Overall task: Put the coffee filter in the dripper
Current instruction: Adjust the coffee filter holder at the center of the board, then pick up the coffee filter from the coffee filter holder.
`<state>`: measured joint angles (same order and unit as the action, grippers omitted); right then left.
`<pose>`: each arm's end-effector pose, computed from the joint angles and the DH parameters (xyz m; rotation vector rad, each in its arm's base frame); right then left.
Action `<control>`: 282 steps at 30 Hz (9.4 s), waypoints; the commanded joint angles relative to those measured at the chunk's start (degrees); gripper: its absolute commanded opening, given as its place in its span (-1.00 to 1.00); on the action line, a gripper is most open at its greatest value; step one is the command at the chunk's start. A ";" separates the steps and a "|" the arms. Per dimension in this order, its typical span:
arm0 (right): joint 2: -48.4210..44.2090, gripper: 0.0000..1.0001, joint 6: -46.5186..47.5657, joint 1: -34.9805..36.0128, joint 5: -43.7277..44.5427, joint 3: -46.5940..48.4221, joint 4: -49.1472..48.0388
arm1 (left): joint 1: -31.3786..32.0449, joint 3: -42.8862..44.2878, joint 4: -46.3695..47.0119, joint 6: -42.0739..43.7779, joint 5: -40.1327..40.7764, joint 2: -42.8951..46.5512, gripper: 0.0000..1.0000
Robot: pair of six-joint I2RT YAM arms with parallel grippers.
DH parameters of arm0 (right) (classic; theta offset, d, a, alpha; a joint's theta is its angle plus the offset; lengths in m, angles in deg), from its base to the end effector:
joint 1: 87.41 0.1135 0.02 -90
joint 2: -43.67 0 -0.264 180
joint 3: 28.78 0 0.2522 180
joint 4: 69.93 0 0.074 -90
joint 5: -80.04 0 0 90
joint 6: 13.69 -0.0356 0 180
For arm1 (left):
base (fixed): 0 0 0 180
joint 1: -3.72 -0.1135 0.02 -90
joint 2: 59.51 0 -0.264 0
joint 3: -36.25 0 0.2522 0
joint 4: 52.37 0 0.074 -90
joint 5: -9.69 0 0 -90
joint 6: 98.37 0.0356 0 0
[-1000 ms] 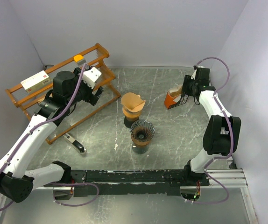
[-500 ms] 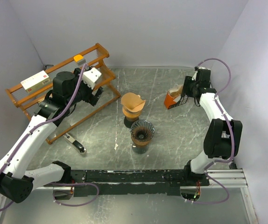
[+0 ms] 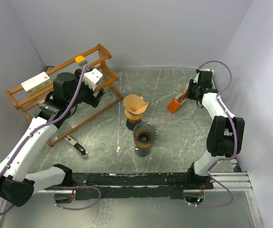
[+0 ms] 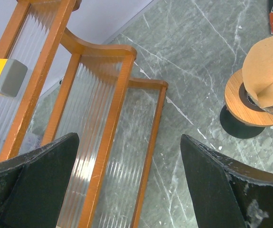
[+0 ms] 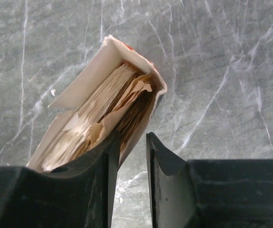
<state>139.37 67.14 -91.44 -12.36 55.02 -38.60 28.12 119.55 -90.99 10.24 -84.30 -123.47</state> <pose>0.3720 -0.0247 0.2491 0.2464 2.3133 0.0938 0.2225 -0.1037 0.3981 0.7434 1.7580 -0.1348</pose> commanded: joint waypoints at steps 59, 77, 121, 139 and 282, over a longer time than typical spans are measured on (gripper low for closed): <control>8.74 -0.24 19.71 3.05 -2.41 23.56 21.48 | -2.28 -1.85 2.07 0.02 -0.35 1.09 0.99; -1.27 0.65 19.06 3.03 -5.76 23.36 17.15 | -12.70 -4.01 6.81 -9.08 -3.69 -0.48 0.99; -4.39 0.13 22.73 9.41 -1.83 17.40 16.15 | -16.14 -7.31 8.24 -9.91 -9.72 4.19 0.99; -6.87 0.36 21.91 9.35 -0.69 14.57 13.85 | -16.23 -7.21 8.24 -9.54 -9.80 3.86 0.99; 4.56 -0.40 29.36 5.44 -3.79 17.50 17.31 | -21.68 -15.10 13.85 -11.40 -13.24 8.02 0.99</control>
<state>143.26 96.69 -85.74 -16.68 71.06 -20.11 7.22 104.75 -79.52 -1.34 -96.06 -115.58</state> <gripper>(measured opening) 0.310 0.995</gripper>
